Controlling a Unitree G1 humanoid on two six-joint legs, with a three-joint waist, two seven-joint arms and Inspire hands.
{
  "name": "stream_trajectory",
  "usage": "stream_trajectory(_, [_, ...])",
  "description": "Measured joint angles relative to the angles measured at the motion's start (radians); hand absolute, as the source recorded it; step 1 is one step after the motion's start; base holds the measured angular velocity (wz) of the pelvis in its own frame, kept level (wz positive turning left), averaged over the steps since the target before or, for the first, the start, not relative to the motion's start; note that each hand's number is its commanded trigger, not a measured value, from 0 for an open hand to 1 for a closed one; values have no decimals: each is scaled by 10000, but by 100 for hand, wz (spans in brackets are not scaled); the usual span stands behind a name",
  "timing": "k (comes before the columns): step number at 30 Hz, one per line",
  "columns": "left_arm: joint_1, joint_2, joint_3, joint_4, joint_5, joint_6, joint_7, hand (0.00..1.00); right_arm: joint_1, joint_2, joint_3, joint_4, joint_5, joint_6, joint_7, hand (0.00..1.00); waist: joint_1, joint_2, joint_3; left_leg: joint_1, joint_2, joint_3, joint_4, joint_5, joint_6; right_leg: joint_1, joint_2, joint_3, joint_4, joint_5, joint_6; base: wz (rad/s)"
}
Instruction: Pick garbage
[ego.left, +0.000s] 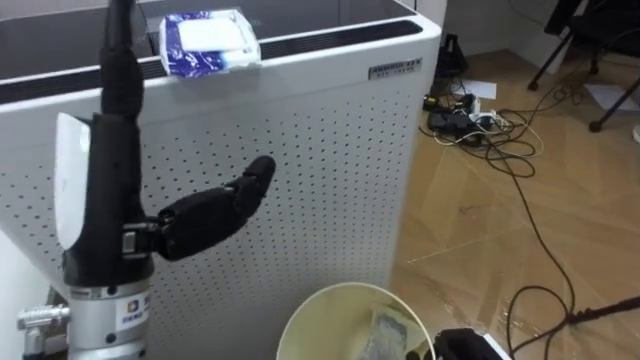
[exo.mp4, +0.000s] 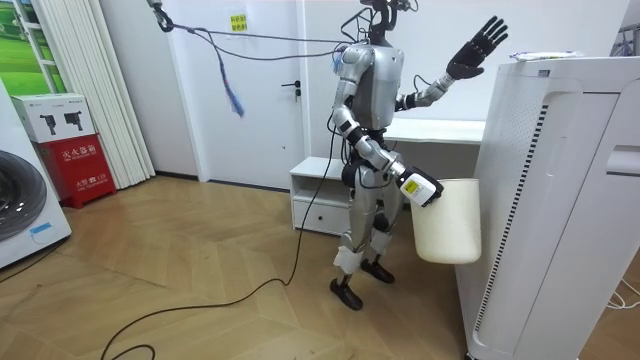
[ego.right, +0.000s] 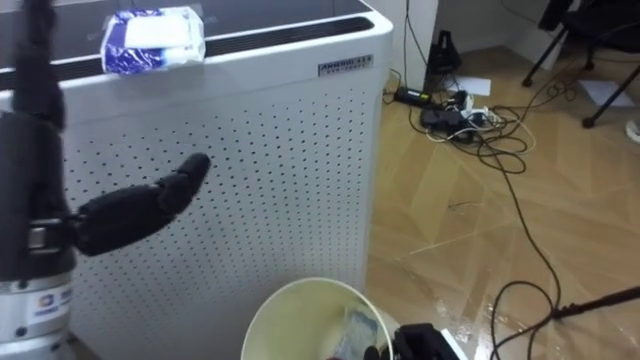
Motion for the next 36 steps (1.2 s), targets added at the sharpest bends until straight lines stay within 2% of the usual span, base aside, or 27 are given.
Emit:
stream_trajectory(6, [2,1,212,-388,50,-76,285,0,138,13,2,0,-224,0,98,100,104,137,25,229,58,118,-257,-14,-22,114,31,33,-24,9,-15,-5])
stream_trajectory(8, [1,-1,209,-407,166,-79,297,0,149,13,2,-1,-398,0,123,100,218,183,3,333,85,214,-328,-31,-50,136,47,11,-33,10,-17,-14])
stream_trajectory(16, [1,-1,205,-415,275,-89,286,0,147,-17,0,-1,-446,0,183,100,234,242,-7,447,82,170,-362,-36,-56,306,52,-43,-119,16,-27,0])
stream_trajectory(24, [7,43,265,-351,1343,-101,15,0,138,-34,3,0,-484,0,648,100,321,232,8,562,79,166,-438,-33,-59,400,44,-75,-174,19,-32,0])
stream_trajectory(28, [119,327,303,-164,1634,-56,-194,0,138,-70,0,-1,-486,0,706,100,328,260,41,601,78,169,-505,-37,-64,489,52,-112,-346,25,-42,0])
stream_trajectory(33, [263,839,416,-4,1931,14,-468,0,139,-377,-2,-3,-626,1,796,100,289,533,77,672,72,261,-619,-37,-63,485,47,-45,-346,25,-42,-3])
stream_trajectory(36, [263,1138,516,174,1931,215,-703,0,139,-559,-28,-15,-796,2,850,100,181,630,63,663,77,276,-626,-37,-63,521,47,-39,-334,25,-41,0])
